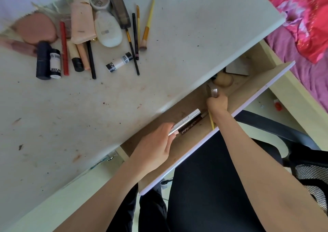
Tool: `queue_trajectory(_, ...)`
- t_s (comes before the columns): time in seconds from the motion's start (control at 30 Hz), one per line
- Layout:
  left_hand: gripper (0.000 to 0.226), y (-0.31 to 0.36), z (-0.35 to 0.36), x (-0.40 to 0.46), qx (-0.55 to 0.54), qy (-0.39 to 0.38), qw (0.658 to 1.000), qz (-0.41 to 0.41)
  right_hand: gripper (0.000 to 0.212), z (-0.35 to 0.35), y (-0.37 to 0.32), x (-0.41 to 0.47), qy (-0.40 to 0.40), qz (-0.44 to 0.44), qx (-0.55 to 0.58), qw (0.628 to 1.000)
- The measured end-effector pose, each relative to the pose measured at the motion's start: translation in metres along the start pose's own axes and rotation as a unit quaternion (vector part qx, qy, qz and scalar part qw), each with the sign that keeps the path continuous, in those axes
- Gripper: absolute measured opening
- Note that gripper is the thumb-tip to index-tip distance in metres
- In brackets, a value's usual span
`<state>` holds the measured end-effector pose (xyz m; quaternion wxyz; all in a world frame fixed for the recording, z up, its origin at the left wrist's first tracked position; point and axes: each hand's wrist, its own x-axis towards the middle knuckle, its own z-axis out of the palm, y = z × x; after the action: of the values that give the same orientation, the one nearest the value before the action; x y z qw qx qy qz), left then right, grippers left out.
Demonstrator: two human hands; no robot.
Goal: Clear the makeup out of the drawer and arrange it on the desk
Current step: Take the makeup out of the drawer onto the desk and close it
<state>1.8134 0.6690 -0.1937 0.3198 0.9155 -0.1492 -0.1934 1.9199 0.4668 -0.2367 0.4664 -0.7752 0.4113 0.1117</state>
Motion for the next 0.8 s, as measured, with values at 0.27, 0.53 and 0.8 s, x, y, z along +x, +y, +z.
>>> queue_trajectory(0.27, 0.031, 0.005, -0.048, -0.002, -0.065, 0.078, 0.995, 0.017, 0.028, -0.035, -0.022, -0.051, 0.0, 0.073, 0.279, 0.957)
queue_trajectory(0.53, 0.032, -0.033, -0.111, 0.027, -0.069, 0.216, 0.97, -0.091, 0.025, -0.018, -0.104, -0.084, -0.143, -0.018, 0.377, 0.915)
queue_trajectory(0.8, 0.04, -0.072, -0.16, 0.07, 0.007, 0.229, 0.965, -0.131, 0.018, 0.053, -0.167, -0.064, -0.282, 0.041, 0.368, 0.885)
